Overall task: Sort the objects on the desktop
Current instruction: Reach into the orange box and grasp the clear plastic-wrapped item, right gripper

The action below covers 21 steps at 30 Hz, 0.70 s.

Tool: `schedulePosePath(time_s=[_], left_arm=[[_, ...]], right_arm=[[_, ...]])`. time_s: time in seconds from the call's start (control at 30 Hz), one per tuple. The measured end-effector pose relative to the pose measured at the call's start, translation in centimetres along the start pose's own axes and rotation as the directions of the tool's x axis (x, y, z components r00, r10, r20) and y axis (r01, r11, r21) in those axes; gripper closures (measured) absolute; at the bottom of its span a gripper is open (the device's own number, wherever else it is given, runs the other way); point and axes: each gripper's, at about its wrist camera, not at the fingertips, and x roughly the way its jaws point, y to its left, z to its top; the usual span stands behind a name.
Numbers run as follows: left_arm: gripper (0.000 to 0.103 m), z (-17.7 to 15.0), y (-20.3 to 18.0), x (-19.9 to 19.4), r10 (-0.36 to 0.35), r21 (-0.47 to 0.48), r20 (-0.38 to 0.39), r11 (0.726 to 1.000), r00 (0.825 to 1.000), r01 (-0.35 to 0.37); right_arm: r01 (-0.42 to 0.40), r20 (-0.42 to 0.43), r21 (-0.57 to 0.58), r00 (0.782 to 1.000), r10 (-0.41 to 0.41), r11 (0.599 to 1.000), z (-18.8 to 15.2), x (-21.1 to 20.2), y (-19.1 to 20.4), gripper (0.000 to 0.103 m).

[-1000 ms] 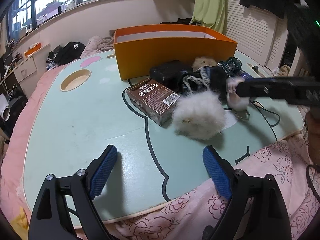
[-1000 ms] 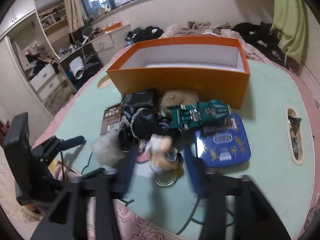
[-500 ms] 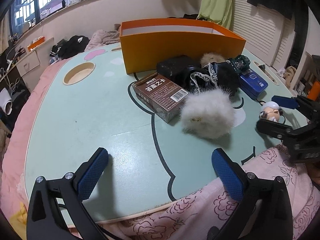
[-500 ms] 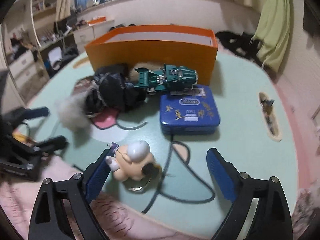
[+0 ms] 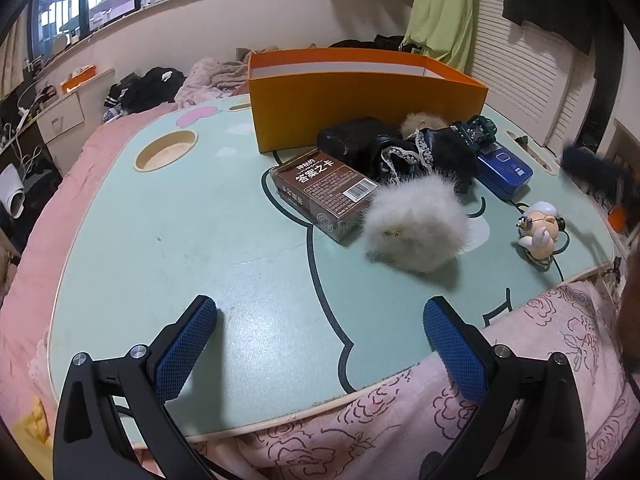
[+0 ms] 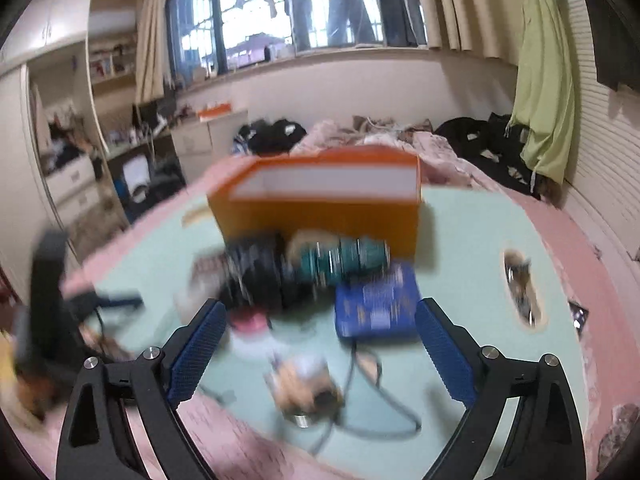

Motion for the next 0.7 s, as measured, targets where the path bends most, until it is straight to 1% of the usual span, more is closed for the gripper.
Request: schedulePosePath(time_s=[0.1,0.17,0.27,0.3,0.33,0.37,0.4,0.43,0.47,0.5,0.6,0.7], left_arm=[[0.0,0.1,-0.1,-0.2,0.001,0.002,0.009,1.0,1.0,-0.001],[0.0,0.0,-0.1,-0.2,0.003,0.004,0.013,1.0,1.0,-0.003],[0.0,0.2,-0.2,-0.1,-0.001,0.004,0.012,1.0,1.0,0.001],[0.0,0.2,-0.2,-0.1,-0.002,0.003,0.011,1.0,1.0,0.001],[0.0,0.2,-0.2,-0.1,-0.002,0.002,0.012,1.0,1.0,0.002],[0.0,0.2,-0.2,-0.1,-0.002,0.003,0.013,1.0,1.0,0.002],[0.0,0.1,-0.2,-0.1,-0.002,0.002,0.013,1.0,1.0,0.002],[0.0,0.1,-0.1,-0.1,-0.002,0.002,0.014,1.0,1.0,0.002],[0.0,0.1,-0.2,-0.1,-0.002,0.002,0.013,1.0,1.0,0.002],[0.0,0.1,-0.1,-0.1,-0.003,0.0,0.011,1.0,1.0,0.003],[0.0,0.1,-0.2,0.1,-0.002,-0.001,0.007,1.0,1.0,0.002],[0.0,0.1,-0.2,0.3,-0.001,-0.002,0.003,1.0,1.0,0.001]], right_arm=[[0.007,-0.063,0.059,0.998,-0.003,0.998,4.8,2.2,-0.2,0.008],[0.019,-0.067,0.086,0.998,-0.013,0.996,7.8,4.2,0.0,0.01],[0.052,-0.103,0.092,0.994,-0.042,0.994,10.8,7.7,0.9,0.01],[0.067,-0.134,0.079,0.989,-0.056,0.995,11.4,9.3,1.4,0.01],[0.082,-0.17,0.071,0.983,-0.069,0.994,11.6,10.8,1.8,0.011],[0.093,-0.227,0.067,0.971,-0.076,0.993,11.4,12.9,2.1,0.016],[0.094,-0.264,0.064,0.962,-0.074,0.993,11.2,14.2,2.2,0.02],[0.1,-0.303,0.059,0.95,-0.077,0.993,10.8,15.5,2.3,0.021],[0.109,-0.317,0.058,0.945,-0.085,0.992,10.2,16.3,2.2,0.021],[0.117,-0.313,0.062,0.945,-0.092,0.991,9.9,16.5,2.1,0.021],[0.142,-0.326,0.061,0.938,-0.114,0.988,9.3,16.6,1.8,0.021],[0.127,-0.327,0.068,0.94,-0.098,0.99,9.2,16.7,1.3,0.021]])
